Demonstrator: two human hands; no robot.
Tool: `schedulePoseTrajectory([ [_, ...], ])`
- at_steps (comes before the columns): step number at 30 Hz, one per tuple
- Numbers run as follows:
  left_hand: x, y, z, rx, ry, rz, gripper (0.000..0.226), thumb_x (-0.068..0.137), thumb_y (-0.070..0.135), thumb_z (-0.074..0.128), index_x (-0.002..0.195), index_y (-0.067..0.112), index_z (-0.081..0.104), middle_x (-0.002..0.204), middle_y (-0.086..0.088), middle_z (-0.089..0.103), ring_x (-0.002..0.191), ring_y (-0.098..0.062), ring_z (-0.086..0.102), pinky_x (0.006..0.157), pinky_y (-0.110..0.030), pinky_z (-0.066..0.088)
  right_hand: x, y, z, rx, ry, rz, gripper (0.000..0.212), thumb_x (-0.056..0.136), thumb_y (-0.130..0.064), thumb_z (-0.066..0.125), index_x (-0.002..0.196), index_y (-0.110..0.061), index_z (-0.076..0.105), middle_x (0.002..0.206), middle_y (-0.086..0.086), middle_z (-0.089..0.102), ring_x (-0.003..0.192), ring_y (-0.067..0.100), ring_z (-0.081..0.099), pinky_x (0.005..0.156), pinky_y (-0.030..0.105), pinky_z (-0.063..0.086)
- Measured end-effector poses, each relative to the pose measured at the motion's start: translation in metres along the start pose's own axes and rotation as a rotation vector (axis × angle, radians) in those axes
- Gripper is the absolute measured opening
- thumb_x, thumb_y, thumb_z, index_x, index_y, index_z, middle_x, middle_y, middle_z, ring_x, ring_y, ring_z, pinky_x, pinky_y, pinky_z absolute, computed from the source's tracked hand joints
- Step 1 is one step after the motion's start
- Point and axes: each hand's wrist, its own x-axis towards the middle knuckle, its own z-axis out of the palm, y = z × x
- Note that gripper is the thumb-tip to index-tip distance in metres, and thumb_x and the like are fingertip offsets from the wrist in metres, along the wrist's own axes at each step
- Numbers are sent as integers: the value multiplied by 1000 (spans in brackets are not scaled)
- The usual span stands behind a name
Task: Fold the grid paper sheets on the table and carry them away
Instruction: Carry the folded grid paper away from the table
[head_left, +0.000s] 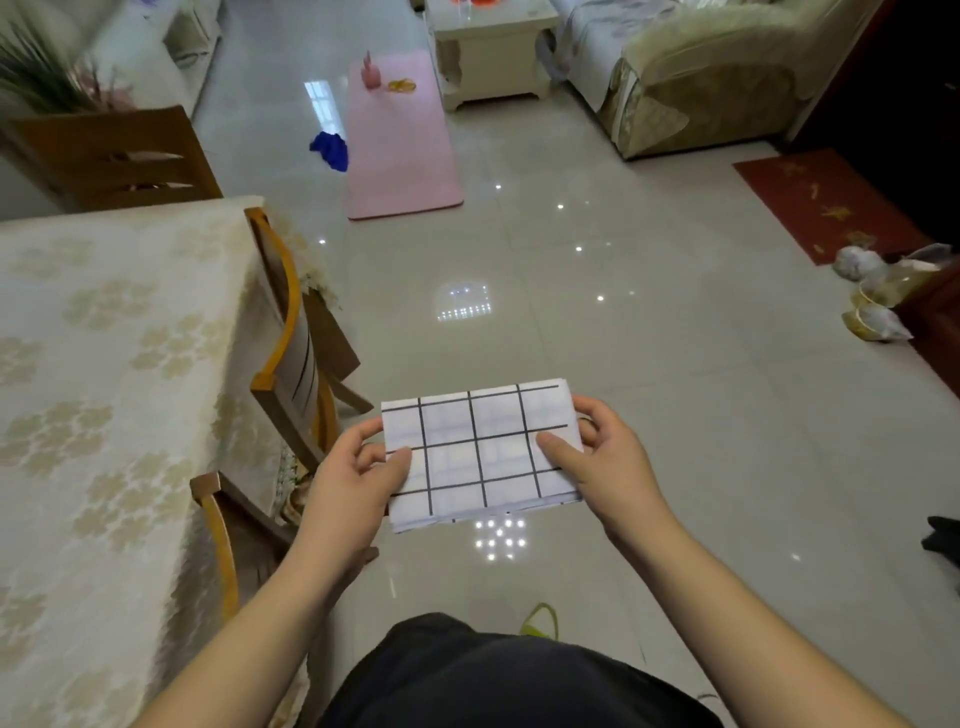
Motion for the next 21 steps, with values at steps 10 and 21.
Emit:
schedulePoseTrajectory([
  [10, 87, 17, 9, -99, 137, -2, 39, 93, 10, 61, 129, 19, 53, 93, -5, 74, 84, -18, 73, 62, -22, 56, 99, -25, 10, -31, -85, 26, 34, 88, -10, 69, 117, -27, 59, 103, -9, 76, 91, 11, 73, 76, 30, 57],
  [21, 223, 45, -38, -141, 191, 1, 38, 94, 11, 60, 128, 25, 53, 95, 0, 74, 90, -19, 71, 82, -38, 57, 240, -69, 84, -129, -151, 28, 28, 88, -5, 68, 111, -21, 62, 96, -4, 77, 81, 9, 73, 58, 14, 52],
])
